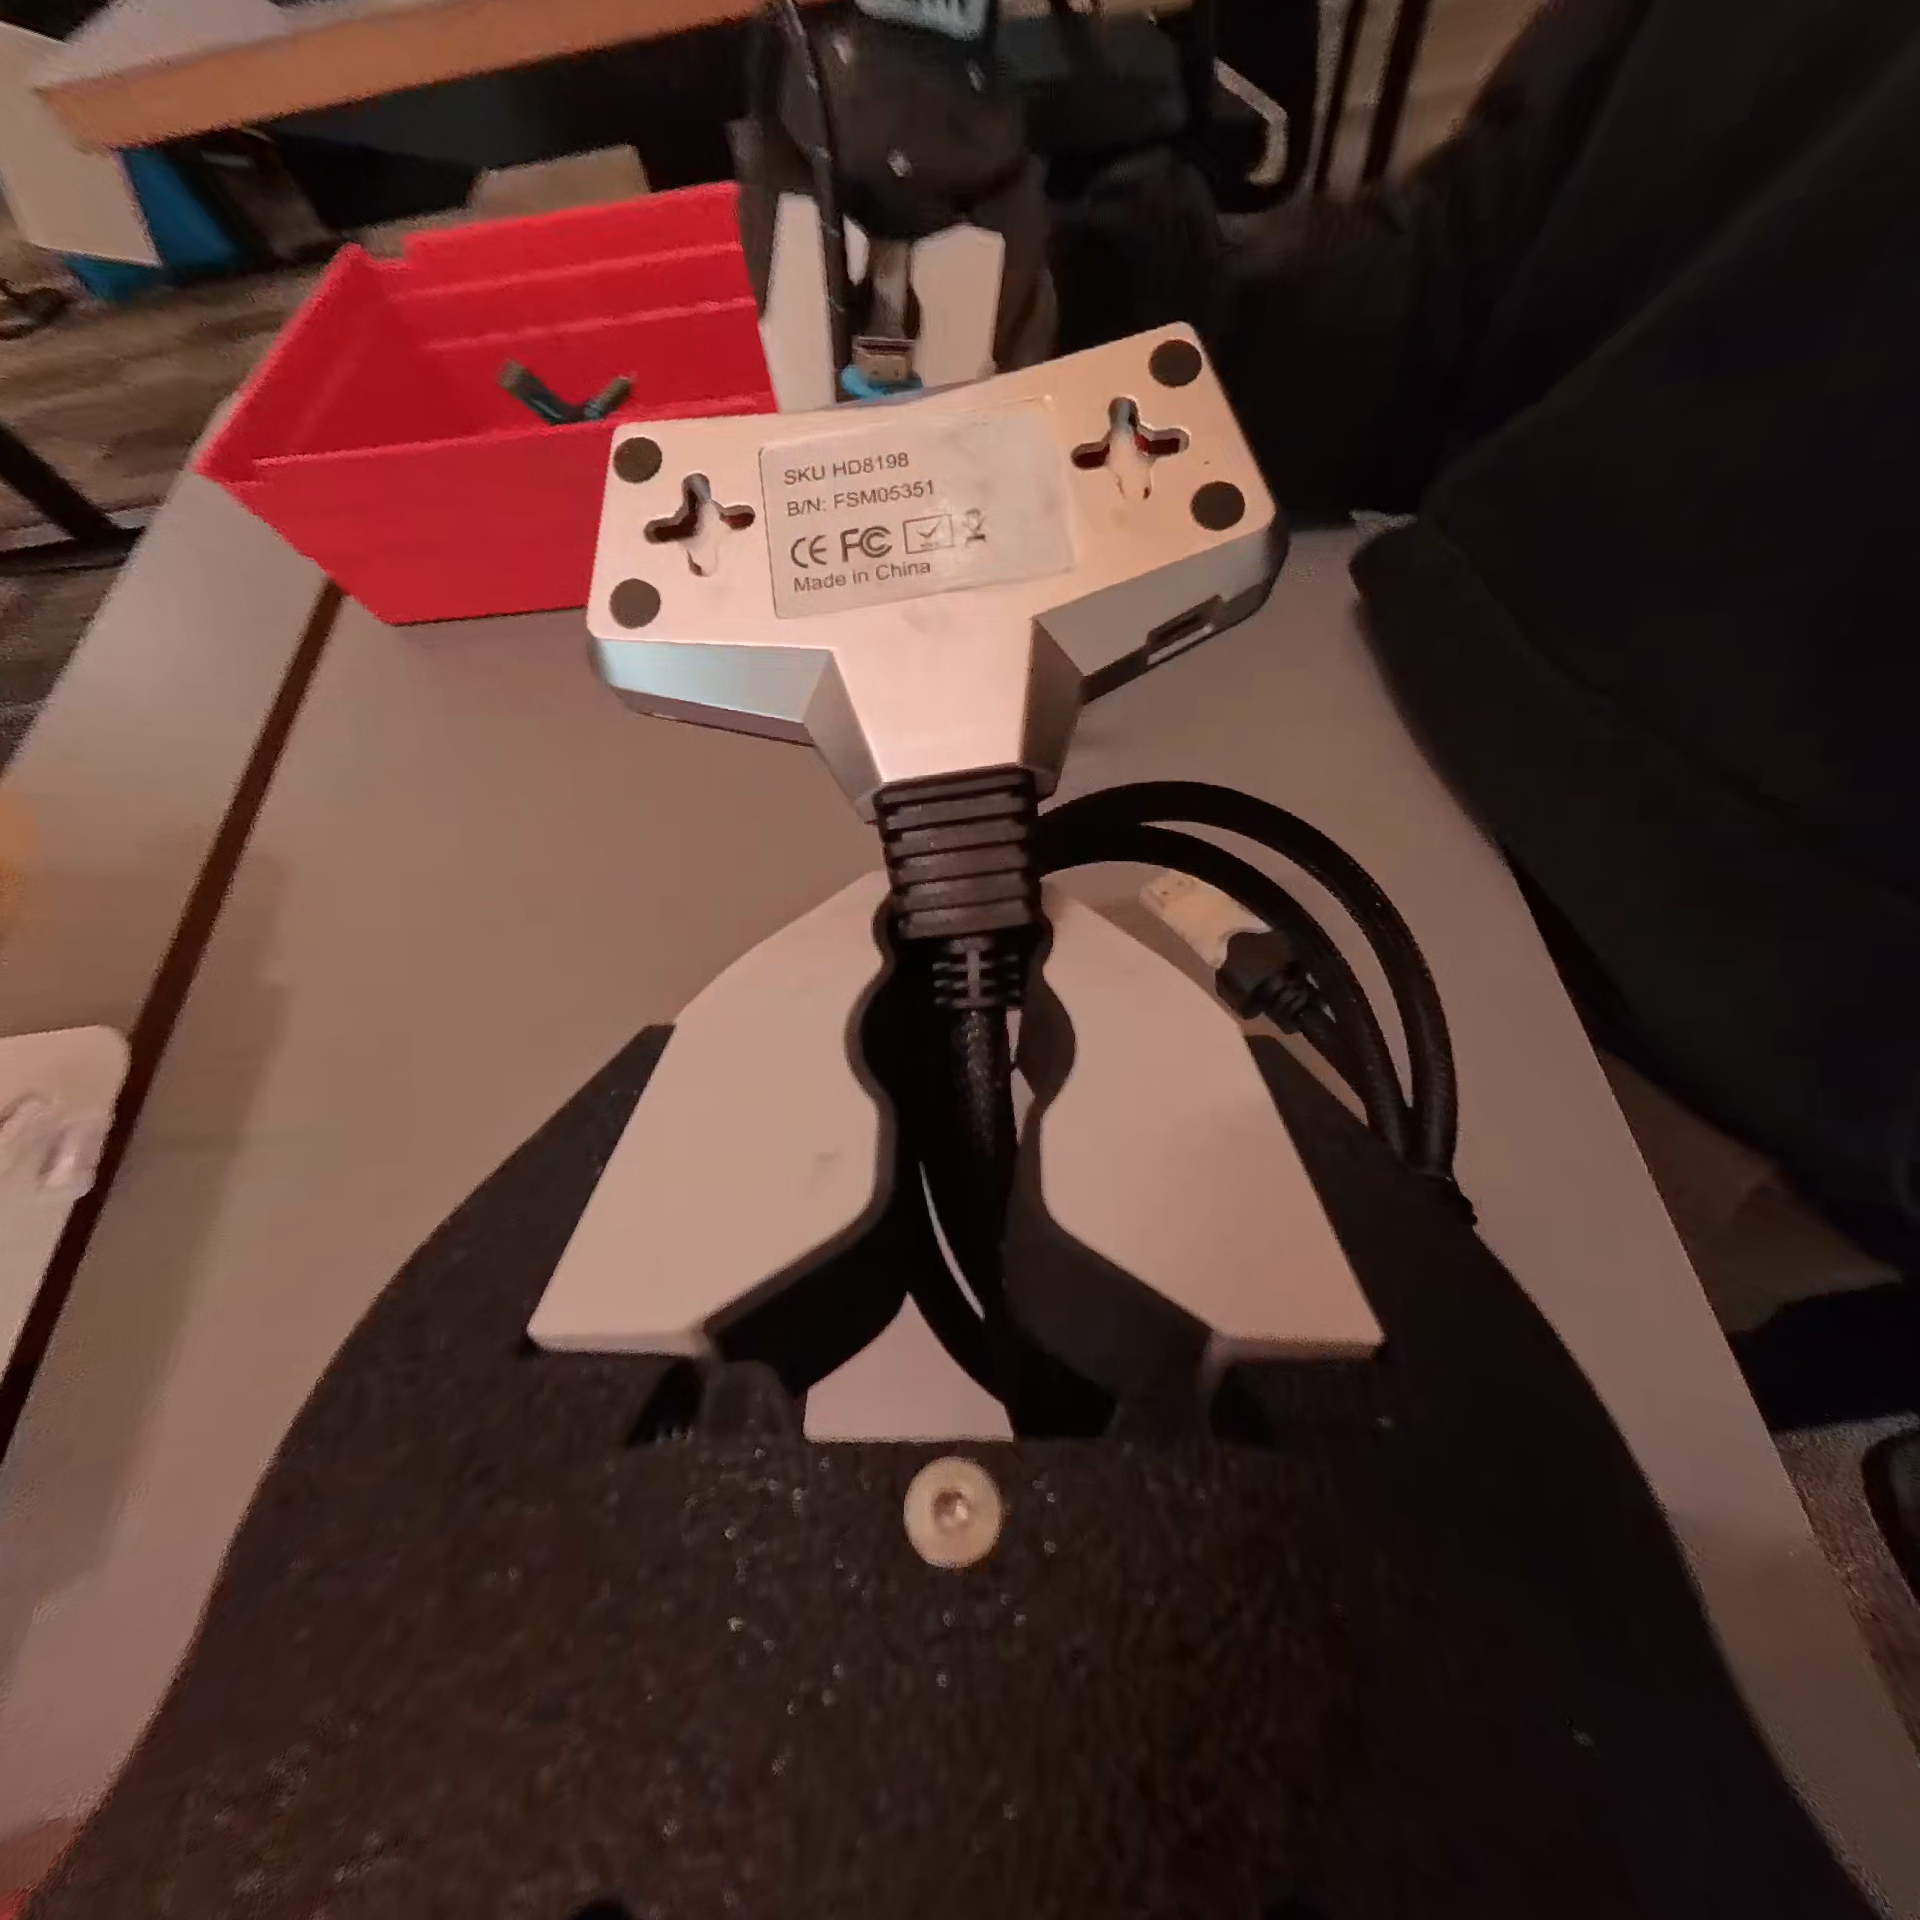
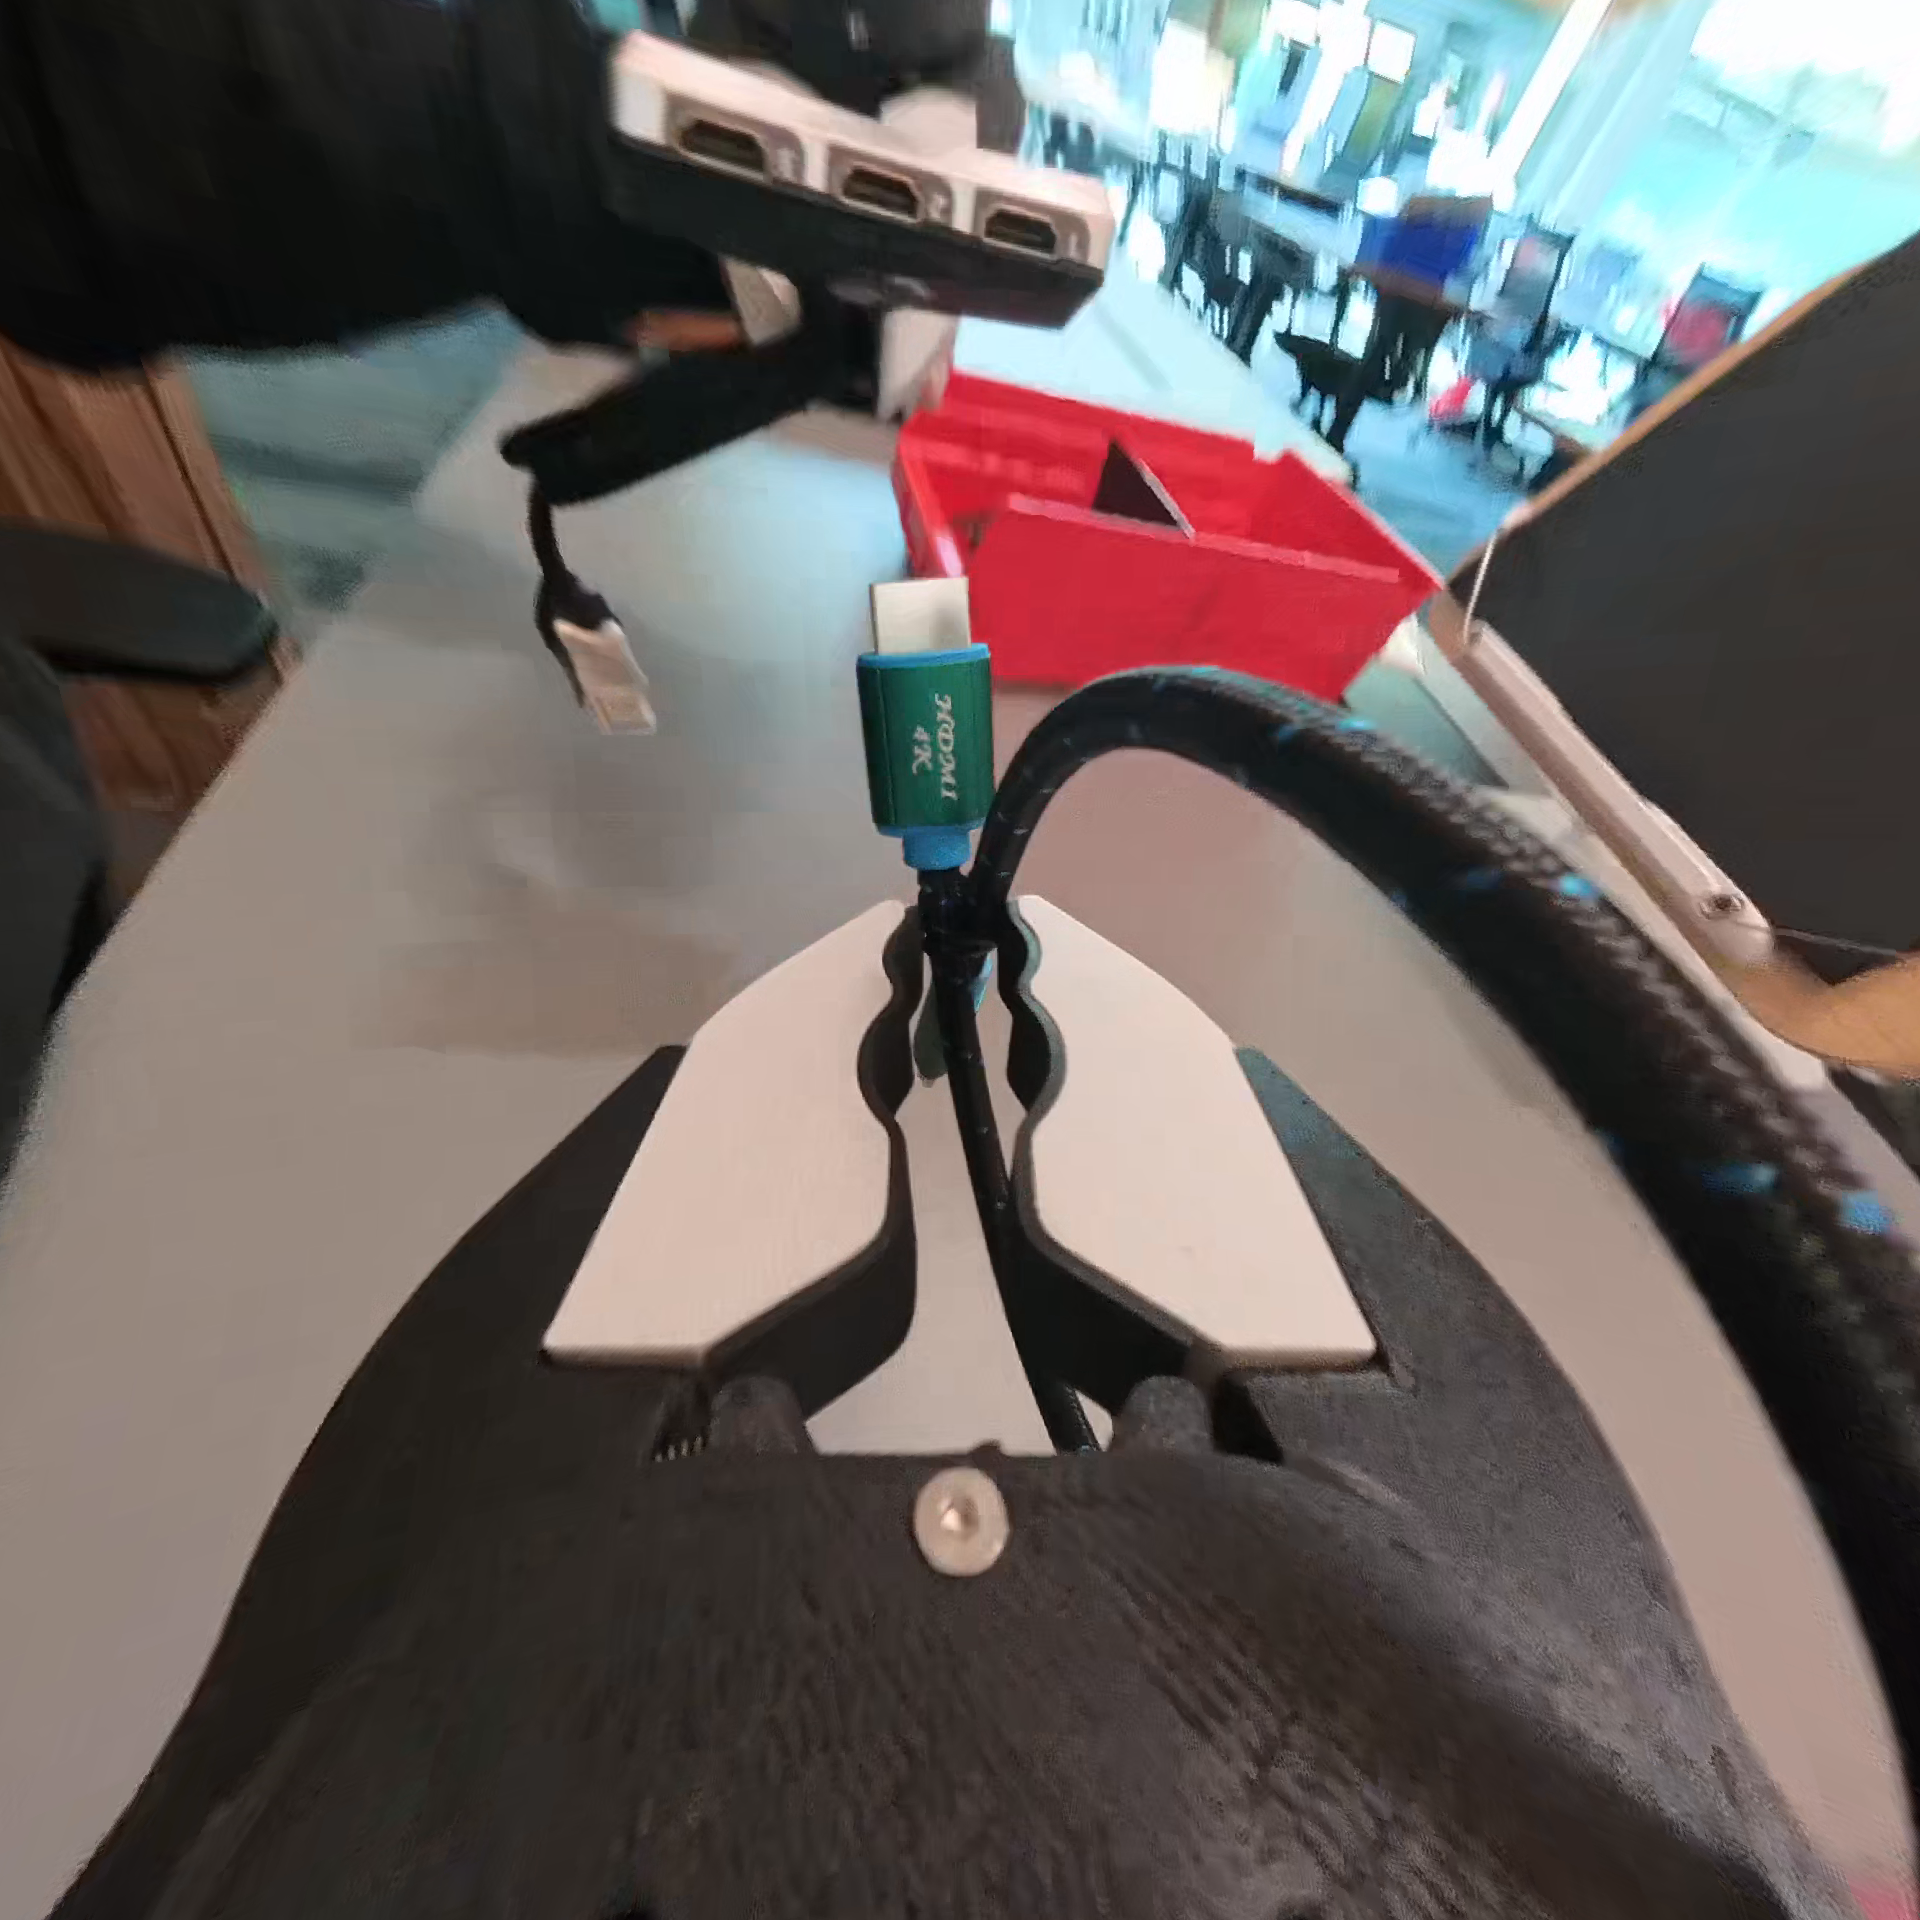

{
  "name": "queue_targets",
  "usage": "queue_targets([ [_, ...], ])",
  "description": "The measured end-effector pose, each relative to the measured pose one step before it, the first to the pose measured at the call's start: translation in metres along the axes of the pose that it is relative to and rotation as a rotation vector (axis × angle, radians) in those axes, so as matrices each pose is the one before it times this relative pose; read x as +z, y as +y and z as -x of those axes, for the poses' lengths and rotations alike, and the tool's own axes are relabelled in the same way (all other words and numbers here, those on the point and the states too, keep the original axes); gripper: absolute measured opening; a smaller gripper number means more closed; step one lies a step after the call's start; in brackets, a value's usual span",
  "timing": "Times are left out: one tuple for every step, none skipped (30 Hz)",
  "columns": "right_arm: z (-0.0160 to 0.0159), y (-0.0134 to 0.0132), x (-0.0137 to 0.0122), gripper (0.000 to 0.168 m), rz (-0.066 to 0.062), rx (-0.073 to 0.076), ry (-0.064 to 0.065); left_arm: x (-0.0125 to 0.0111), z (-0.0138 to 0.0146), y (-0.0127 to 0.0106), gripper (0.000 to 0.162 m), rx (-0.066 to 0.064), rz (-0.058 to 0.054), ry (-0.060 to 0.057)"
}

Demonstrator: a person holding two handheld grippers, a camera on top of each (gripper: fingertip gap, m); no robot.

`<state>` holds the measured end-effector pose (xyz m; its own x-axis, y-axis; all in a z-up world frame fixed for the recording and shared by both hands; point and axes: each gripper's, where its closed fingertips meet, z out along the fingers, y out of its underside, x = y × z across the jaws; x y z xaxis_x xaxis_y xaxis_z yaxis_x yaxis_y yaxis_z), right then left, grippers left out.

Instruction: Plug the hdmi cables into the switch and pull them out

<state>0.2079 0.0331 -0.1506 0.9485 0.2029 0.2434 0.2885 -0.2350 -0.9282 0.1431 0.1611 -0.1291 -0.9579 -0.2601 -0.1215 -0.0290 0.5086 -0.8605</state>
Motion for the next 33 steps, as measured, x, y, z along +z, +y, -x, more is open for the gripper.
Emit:
queue_targets([
  [0.00197, 0.00151, -0.00323, 0.014, 0.0640, -0.0170, 0.0131, 0.00463, -0.00434, 0.00084, 0.017, 0.0070, 0.0138, 0.0234],
  [0.00232, 0.00046, -0.00299, 0.014, 0.0506, -0.0067, 0.0098, 0.00363, -0.00229, 0.00027, 0.017, 0.0049, 0.0128, 0.0162],
  [0.00193, 0.00054, -0.00264, 0.014, 0.0435, 0.0001, 0.0117, 0.00252, -0.00130, -0.00053, 0.017, 0.0053, 0.0106, 0.0133],
  [0.00169, 0.00079, -0.00229, 0.014, 0.0388, 0.0038, 0.0114, 0.00200, -0.00074, -0.00142, 0.017, 0.0063, 0.0065, 0.0106],
  [0.00190, 0.00114, -0.00188, 0.014, 0.0345, 0.0152, 0.0055, 0.00181, -0.00092, -0.00180, 0.017, 0.0080, 0.0051, 0.0128],
  [0.00392, 0.00080, -0.00152, 0.014, 0.0285, 0.0184, -0.0109, 0.00196, -0.00090, -0.00135, 0.017, 0.0106, 0.0095, 0.0121],
  [0.00439, -0.00058, -0.00140, 0.014, 0.0134, 0.0075, -0.0134, 0.00198, -0.00038, -0.00076, 0.017, 0.0094, 0.0158, 0.0088],
  [0.00376, -0.00082, -0.00127, 0.014, 0.0079, -0.0020, -0.0109, 0.00200, -0.00069, -0.00093, 0.017, 0.0073, 0.0180, 0.0108],
  [0.00195, 0.00040, -0.00095, 0.014, 0.0153, -0.0035, -0.0030, 0.00210, -0.00112, -0.00140, 0.017, 0.0092, 0.0147, 0.0126],
  [-0.00053, 0.00117, -0.00079, 0.014, 0.0179, -0.0003, 0.0092, 0.00204, -0.00056, -0.00173, 0.017, 0.0097, 0.0128, 0.0086],
  [-0.00064, 0.00163, -0.00063, 0.014, 0.0133, 0.0059, 0.0047, 0.00191, -0.00003, -0.00182, 0.017, 0.0082, 0.0109, 0.0043],
  [-0.00003, 0.00130, -0.00031, 0.014, 0.0036, 0.0049, -0.0015, 0.00183, 0.00011, -0.00144, 0.018, 0.0058, 0.0118, 0.0052],
  [-0.00089, -0.00022, -0.00032, 0.014, -0.0127, -0.0047, 0.0052, 0.00174, 0.00067, -0.00101, 0.018, 0.0044, 0.0137, 0.0018],
  [-0.00118, -0.00093, -0.00032, 0.014, -0.0206, -0.0012, 0.0036, 0.00192, 0.00167, -0.00027, 0.018, 0.0031, 0.0177, -0.0049],
  [-0.00108, -0.00088, -0.00028, 0.014, -0.0201, 0.0007, -0.0017, 0.00173, 0.00147, 0.00007, 0.018, 0.0029, 0.0218, -0.0036],
  [-0.00172, -0.00060, -0.00058, 0.014, -0.0201, -0.0072, 0.0045, 0.00165, 0.00070, -0.00058, 0.018, 0.0073, 0.0207, -0.0004],
  [-0.00071, -0.00008, -0.00061, 0.014, -0.0181, -0.0056, -0.0025, 0.00151, 0.00056, -0.00135, 0.018, 0.0103, 0.0187, -0.0018],
  [-0.00067, 0.00004, -0.00069, 0.014, -0.0176, 0.0088, -0.0066, 0.00114, 0.00049, -0.00152, 0.018, 0.0087, 0.0190, -0.0015],
  [-0.00230, -0.00031, -0.00077, 0.014, -0.0206, 0.0123, 0.0055, 0.00094, 0.00017, -0.00158, 0.018, 0.0075, 0.0160, 0.0008],
  [-0.00130, 0.00067, -0.00069, 0.014, -0.0116, 0.0072, 0.0007, 0.00053, -0.00010, -0.00225, 0.018, 0.0042, 0.0069, 0.0031],
  [-0.00075, 0.00107, -0.00081, 0.014, -0.0012, 0.0018, 0.0008, 0.00048, -0.00013, -0.00234, 0.018, 0.0029, 0.0018, 0.0030],
  [-0.00195, 0.00056, -0.00104, 0.014, 0.0025, -0.0044, 0.0149, 0.00039, -0.00010, -0.00144, 0.018, 0.0013, 0.0033, 0.0015],
  [-0.00159, 0.00036, -0.00120, 0.014, 0.0061, -0.0075, 0.0145, 0.00037, -0.00013, -0.00092, 0.018, 0.0007, 0.0047, 0.0012],
  [-0.00055, 0.00029, -0.00115, 0.014, 0.0099, -0.0062, 0.0083, 0.00039, -0.00045, -0.00062, 0.018, 0.0025, 0.0032, 0.0030],
  [-0.00169, 0.00066, -0.00093, 0.014, 0.0138, -0.0011, 0.0163, 0.00048, -0.00053, -0.00055, 0.018, 0.0022, 0.0032, 0.0041],
  [-0.00303, 0.00095, -0.00062, 0.014, 0.0173, -0.0025, 0.0273, 0.00069, -0.00040, -0.00033, 0.018, 0.0013, 0.0027, 0.0039],
  [-0.00027, 0.00187, -0.00036, 0.014, 0.0249, -0.0052, 0.0088, 0.00086, 0.00009, 0.00010, 0.018, 0.0004, 0.0043, 0.0024],
  [0.00045, 0.00243, 0.00014, 0.014, 0.0284, -0.0056, 0.0055, 0.00090, 0.00052, 0.00092, 0.018, 0.0004, 0.0092, 0.0001],
  [-0.00095, 0.00235, 0.00045, 0.014, 0.0291, -0.0078, 0.0169, 0.00098, 0.00038, 0.00142, 0.018, 0.0005, 0.0163, 0.0007],
  [0.00042, 0.00276, 0.00069, 0.014, 0.0316, -0.0092, 0.0083, 0.00093, 0.00067, 0.00172, 0.017, 0.0019, 0.0243, -0.0018],
  [0.00170, 0.00282, 0.00088, 0.014, 0.0315, -0.0070, -0.0021, 0.00093, 0.00132, 0.00223, 0.018, 0.0029, 0.0341, -0.0069],
  [-0.00016, 0.00213, 0.00125, 0.014, 0.0241, -0.0065, 0.0100, 0.00074, 0.00167, 0.00255, 0.018, 0.0069, 0.0416, -0.0093],
  [-0.00023, 0.00202, 0.00158, 0.014, 0.0202, -0.0062, 0.0088, 0.00069, 0.00123, 0.00240, 0.018, 0.0101, 0.0439, -0.0067],
])
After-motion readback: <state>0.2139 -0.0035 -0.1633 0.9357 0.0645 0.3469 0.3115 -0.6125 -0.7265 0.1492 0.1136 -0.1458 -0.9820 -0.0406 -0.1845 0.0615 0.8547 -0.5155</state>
